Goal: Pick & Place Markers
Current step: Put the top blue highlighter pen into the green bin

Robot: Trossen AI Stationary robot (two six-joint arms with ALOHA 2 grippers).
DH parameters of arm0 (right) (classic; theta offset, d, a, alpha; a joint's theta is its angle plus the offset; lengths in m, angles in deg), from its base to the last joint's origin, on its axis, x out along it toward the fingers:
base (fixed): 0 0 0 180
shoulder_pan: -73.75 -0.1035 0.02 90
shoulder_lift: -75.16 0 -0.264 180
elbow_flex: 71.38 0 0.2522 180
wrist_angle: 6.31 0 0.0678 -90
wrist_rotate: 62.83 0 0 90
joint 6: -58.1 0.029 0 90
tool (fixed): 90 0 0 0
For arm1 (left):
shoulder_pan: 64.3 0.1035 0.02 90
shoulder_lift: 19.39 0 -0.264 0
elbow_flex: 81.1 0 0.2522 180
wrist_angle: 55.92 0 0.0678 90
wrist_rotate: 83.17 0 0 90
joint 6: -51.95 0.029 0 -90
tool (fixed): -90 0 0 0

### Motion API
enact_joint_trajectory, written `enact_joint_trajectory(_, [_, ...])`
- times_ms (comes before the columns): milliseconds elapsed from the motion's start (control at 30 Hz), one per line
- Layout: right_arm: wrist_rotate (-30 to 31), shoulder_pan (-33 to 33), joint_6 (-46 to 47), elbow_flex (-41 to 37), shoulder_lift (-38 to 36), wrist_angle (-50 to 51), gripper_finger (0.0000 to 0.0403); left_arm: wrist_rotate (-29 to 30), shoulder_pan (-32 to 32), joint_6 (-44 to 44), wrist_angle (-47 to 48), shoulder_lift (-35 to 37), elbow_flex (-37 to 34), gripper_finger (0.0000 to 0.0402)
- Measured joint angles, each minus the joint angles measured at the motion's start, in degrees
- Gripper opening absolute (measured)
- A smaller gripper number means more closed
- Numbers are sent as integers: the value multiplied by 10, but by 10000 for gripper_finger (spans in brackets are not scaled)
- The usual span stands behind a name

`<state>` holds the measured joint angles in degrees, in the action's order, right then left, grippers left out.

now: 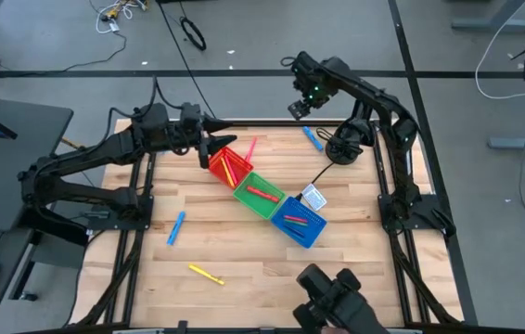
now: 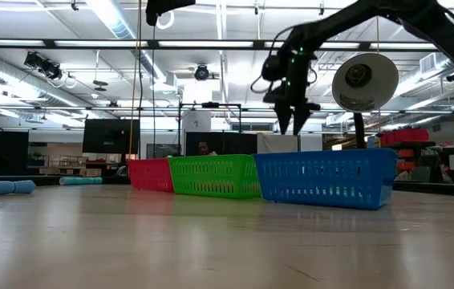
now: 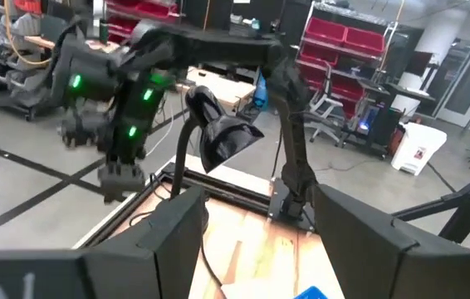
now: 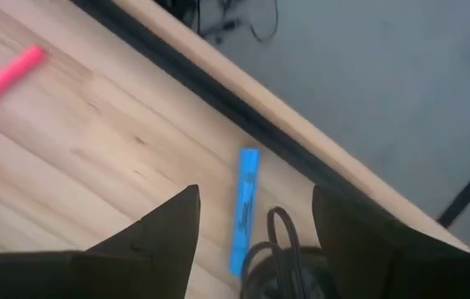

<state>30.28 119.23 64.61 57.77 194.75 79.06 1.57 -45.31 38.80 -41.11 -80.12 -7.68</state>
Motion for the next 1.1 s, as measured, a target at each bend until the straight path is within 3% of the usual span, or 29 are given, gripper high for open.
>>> enact_joint_trajectory(533, [-27,5,-25,-132,2,-88,235,-3,0,2,1,-1,0,233])
enact_joint_trajectory(1100, [-40,7,-35,-161,44,-118,235,-4,0,3,5,-1,0,233])
